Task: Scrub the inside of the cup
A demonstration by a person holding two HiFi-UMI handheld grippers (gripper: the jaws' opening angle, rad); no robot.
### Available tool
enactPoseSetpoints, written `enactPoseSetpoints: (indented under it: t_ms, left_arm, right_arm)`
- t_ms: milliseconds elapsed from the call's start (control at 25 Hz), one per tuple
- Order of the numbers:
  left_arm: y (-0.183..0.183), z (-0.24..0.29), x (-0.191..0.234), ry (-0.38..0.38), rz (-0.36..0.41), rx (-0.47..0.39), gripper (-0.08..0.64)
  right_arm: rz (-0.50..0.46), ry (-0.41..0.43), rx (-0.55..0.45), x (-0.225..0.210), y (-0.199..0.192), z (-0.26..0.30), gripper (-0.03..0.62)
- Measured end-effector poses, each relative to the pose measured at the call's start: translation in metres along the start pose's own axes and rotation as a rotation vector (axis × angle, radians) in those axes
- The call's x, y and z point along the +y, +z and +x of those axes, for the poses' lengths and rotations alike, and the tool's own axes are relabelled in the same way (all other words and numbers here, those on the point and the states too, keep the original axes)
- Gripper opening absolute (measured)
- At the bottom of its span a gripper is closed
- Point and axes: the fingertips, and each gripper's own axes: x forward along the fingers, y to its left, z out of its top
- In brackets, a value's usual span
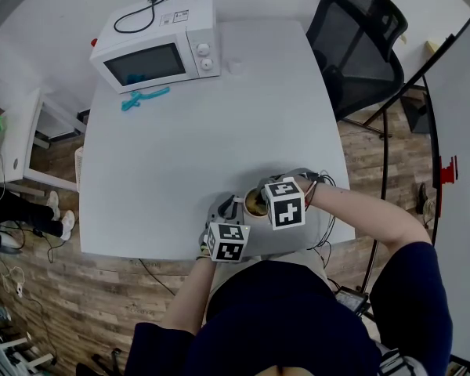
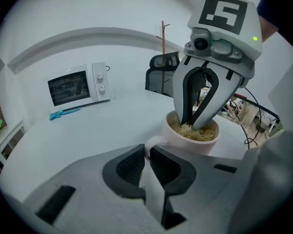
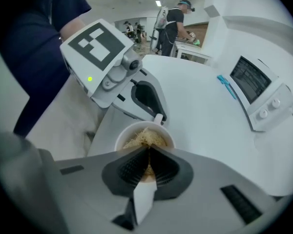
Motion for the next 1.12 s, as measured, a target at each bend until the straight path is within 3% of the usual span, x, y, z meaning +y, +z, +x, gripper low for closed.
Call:
enactPoseSetpoints:
  t_ms: [200, 400, 600, 1120]
  left_arm:
    - [0.004, -0.001, -0.002, 0.004, 0.008, -0.015, 0.041]
    - [0.013, -0.003, -0.007, 0.006, 0.044, -0.048, 0.041]
    - [0.022, -0.005, -0.011, 0.003, 0.082, -0.071, 0.041]
    - [0.03, -0.007, -0.018, 0.005, 0.155, -0.116, 0.041]
  right_arm:
    - [0.205, 0.002, -0.032, -0.007, 0.0, -0.006, 0.035]
    - [0.544, 0.047, -0.045, -0.012, -0.025, -0.009, 0.035]
    - [0.852, 0.1, -0.125, -0.008, -0.03, -0.01, 0.035]
    - [1.556, 0.21, -0.339, 0.009, -0.042, -0.008, 0.035]
